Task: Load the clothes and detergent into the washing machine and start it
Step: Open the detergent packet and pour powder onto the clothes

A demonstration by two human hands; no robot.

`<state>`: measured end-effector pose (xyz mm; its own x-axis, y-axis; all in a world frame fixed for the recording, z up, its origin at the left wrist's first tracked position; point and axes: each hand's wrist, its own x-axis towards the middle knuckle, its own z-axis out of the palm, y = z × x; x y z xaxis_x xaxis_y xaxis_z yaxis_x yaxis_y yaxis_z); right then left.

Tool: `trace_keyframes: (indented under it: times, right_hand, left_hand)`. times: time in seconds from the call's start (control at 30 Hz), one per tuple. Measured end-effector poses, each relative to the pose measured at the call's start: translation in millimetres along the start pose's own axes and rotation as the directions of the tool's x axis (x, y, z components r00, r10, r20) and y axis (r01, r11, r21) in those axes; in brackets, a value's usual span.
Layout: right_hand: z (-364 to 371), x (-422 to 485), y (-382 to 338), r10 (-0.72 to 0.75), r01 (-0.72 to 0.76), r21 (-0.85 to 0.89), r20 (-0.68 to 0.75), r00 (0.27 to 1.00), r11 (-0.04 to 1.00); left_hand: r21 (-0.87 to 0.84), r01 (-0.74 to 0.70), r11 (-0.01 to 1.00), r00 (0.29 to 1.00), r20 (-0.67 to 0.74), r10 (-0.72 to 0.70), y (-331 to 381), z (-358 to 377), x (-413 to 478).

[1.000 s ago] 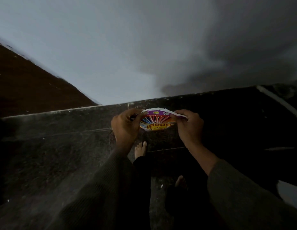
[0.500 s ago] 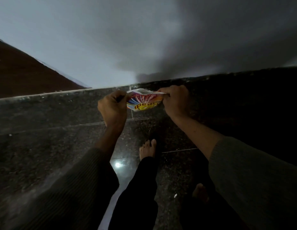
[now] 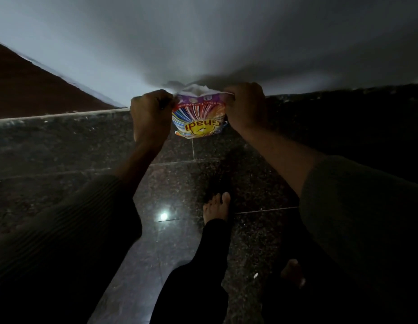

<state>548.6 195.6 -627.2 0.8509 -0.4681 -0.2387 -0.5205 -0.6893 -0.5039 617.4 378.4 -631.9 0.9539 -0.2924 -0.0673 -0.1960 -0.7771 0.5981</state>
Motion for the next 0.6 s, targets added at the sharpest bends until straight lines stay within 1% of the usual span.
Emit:
trace_keyframes:
  times: [0.07,0.2,0.33,0.4,0.53,0.6]
  right_hand:
    - [-7,2,-5,0.017,-0.017,-0.002,0.040,0.999,1.000]
    - [-31,-9,-8,-0.014,0.013,0.027,0.042,0.999,1.000]
    - [-57,-26,2,-0.014,0.011,0.017,0.154,0.988,1.000]
    - [-66,-34,8,0.002,0.001,-0.017,0.175,0.985,1.000]
    - [-92,-64,6,-0.032,0.042,-0.054,0.174,0.984,0.998]
    - [-104,-85,2,-0.087,0.096,-0.062,0.134,0.987,0.994]
  left_hand:
    - [0.023,-0.023,0.999,1.000,0.008,0.023,0,0,7]
    - [0.015,-0.068,0.998,0.998,0.020,0.067,4,-3,2]
    - [0.091,-0.132,0.987,0.989,0.082,0.124,16,-17,-10]
    - [0.148,-0.157,0.977,0.982,0.127,0.138,22,-24,-15]
    - [0.211,-0.233,0.949,0.955,0.234,0.182,44,-42,-30]
    - [0.231,-0.274,0.933,0.940,0.269,0.210,57,-52,-43]
